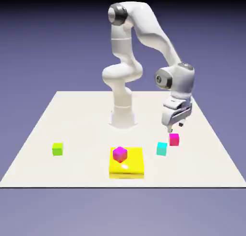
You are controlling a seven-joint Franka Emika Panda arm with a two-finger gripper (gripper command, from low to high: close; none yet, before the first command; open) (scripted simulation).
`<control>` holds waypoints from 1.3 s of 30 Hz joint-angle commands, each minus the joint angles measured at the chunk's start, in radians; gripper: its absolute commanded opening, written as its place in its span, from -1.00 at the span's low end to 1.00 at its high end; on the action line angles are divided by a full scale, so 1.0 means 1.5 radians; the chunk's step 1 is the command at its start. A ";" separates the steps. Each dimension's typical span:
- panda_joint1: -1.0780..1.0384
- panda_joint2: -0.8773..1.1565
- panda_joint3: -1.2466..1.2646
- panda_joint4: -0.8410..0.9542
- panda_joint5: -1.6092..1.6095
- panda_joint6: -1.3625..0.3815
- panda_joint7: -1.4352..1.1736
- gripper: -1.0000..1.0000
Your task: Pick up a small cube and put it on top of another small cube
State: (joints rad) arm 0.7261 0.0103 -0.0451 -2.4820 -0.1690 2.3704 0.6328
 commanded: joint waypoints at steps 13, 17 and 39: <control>0.302 0.262 -0.020 0.148 -0.076 -0.300 -0.049 0.00; 0.292 0.308 -0.030 0.107 -0.094 -0.214 -0.035 0.00; -0.049 0.135 -0.313 0.080 -0.390 -0.117 -0.180 -1.00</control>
State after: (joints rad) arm 0.6529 0.2131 -0.5144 -2.3627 -0.7504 2.1947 0.3607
